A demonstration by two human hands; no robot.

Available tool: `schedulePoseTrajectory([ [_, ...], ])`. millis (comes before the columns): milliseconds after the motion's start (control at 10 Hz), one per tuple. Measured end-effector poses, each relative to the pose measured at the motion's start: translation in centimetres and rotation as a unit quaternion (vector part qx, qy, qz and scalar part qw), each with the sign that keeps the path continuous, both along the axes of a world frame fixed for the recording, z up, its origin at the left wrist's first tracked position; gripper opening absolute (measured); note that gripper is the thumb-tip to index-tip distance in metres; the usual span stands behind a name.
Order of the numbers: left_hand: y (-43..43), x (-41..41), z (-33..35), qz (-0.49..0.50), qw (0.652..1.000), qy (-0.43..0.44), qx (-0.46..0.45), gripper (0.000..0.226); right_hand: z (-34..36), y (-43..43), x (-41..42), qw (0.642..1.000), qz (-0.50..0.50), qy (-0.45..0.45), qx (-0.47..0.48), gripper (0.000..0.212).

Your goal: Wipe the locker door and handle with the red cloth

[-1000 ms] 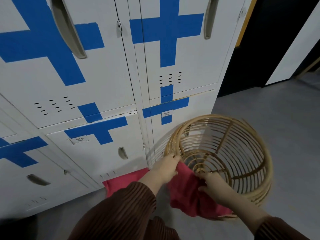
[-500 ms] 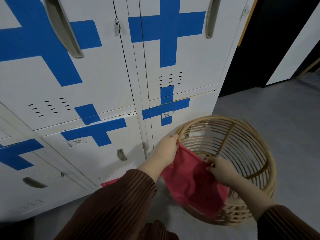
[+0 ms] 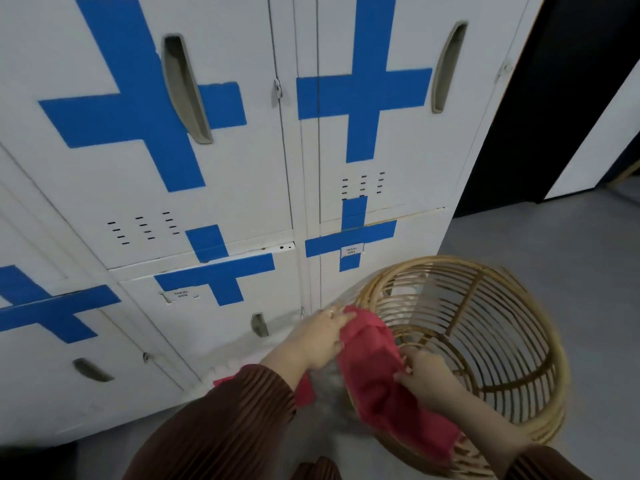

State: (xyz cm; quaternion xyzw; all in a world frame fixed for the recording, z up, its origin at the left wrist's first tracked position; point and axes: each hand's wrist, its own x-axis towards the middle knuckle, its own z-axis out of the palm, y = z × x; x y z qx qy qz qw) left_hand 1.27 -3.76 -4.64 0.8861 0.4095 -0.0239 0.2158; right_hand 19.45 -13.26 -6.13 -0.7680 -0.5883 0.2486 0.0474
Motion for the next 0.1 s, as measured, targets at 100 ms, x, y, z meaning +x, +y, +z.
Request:
schedulePoseTrajectory([
  [100, 1.02, -3.34, 3.33, 0.082, 0.995, 0.004, 0.059, 0.058, 1.82, 0.63, -0.4, 0.998, -0.008, 0.021, 0.066, 0.038],
])
